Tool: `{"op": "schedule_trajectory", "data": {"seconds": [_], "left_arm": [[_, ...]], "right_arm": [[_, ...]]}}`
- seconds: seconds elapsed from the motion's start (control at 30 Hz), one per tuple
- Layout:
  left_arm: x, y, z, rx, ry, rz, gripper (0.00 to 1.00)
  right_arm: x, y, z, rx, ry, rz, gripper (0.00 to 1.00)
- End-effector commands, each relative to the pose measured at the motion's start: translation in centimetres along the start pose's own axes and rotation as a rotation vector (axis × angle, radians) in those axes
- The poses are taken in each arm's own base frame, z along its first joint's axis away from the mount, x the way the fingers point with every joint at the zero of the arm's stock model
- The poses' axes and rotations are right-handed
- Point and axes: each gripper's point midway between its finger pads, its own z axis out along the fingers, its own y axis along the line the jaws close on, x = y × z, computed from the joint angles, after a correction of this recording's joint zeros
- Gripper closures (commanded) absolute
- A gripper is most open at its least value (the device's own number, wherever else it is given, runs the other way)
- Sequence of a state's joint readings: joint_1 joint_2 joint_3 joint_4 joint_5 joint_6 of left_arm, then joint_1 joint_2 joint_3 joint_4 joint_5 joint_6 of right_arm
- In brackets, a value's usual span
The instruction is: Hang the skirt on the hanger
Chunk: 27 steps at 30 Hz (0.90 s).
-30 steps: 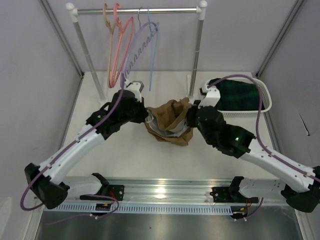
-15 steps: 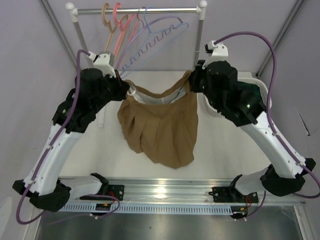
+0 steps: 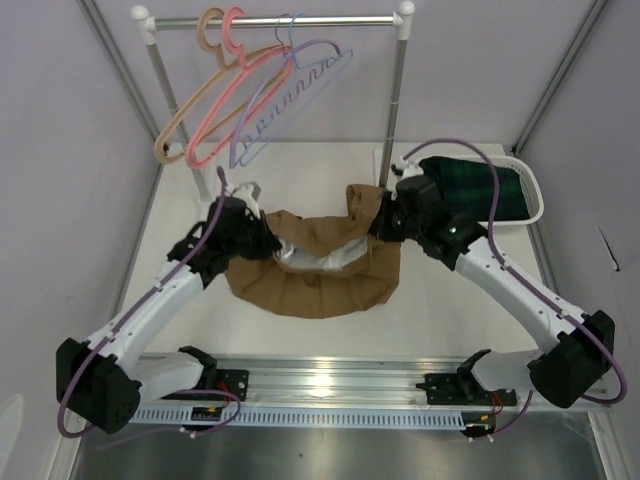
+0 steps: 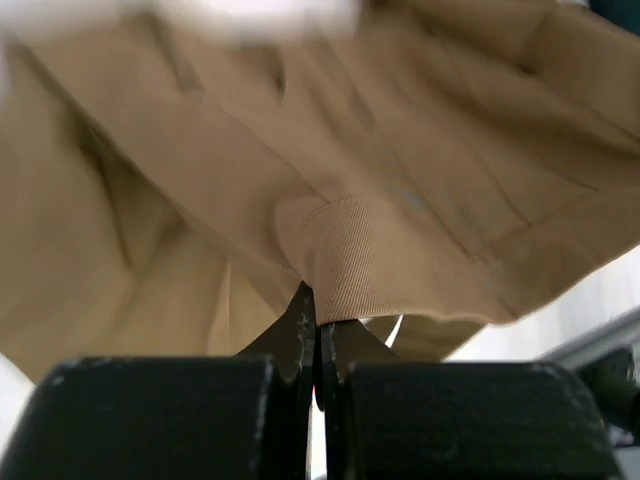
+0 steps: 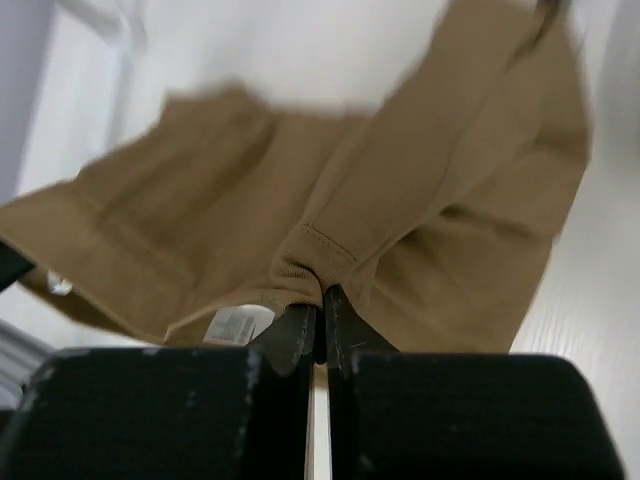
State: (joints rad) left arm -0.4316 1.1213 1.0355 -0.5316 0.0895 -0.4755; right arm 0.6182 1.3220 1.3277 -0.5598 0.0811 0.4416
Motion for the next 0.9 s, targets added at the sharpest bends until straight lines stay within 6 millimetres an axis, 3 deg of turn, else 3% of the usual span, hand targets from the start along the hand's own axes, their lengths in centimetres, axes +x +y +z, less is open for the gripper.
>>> {"op": "schedule_trajectory", "data": {"seconds": [0.0,0.03,0.07,0.1,0.17,0.2,0.33,0.47,0.63,0.77,0.87], "left_arm": [[6.7,0.8,3.2,0.084,0.090,-0.177,1.00],[7.5,1.0,3.7,0.089,0.098,-0.204,1.00],[9.6,2.0,4.6,0.068,0.142,-0.252,1.00],[9.7,2.0,5.2,0.078,0.127,-0.268,1.00],[12.2,3.5,6.4,0.026,0.174,-0.313,1.00],[12.5,4.1,6.8,0.006,0.168,-0.320,1.00],[13.3,5.2,8.0,-0.040,0.187,-0.336,1.00],[13.3,5.3,8.4,-0.040,0.189,-0.300,0.89],[13.0,5.4,7.9,-0.042,0.187,-0.244,0.66],[12.4,5.6,6.8,-0.058,0.168,-0.208,0.41],[11.5,5.2,6.0,-0.047,0.141,-0.182,0.36]], "right_arm": [[7.1,-0.2,1.5,-0.106,0.121,0.114,1.00],[8.1,-0.5,2.0,-0.121,0.128,0.135,1.00],[9.7,-1.1,2.5,-0.114,0.163,0.163,1.00],[12.7,-2.4,3.0,-0.087,0.222,0.176,1.00],[14.7,-3.5,3.9,-0.084,0.268,0.211,1.00],[16.5,-4.6,4.1,-0.068,0.309,0.226,1.00],[18.5,-7.3,5.1,-0.055,0.374,0.292,1.00],[18.9,-7.7,5.9,-0.070,0.398,0.302,1.00],[18.9,-7.5,6.3,-0.028,0.412,0.241,0.97],[18.6,-8.0,6.0,0.020,0.404,0.211,0.74],[18.4,-8.4,5.4,0.059,0.391,0.189,0.61]]}}
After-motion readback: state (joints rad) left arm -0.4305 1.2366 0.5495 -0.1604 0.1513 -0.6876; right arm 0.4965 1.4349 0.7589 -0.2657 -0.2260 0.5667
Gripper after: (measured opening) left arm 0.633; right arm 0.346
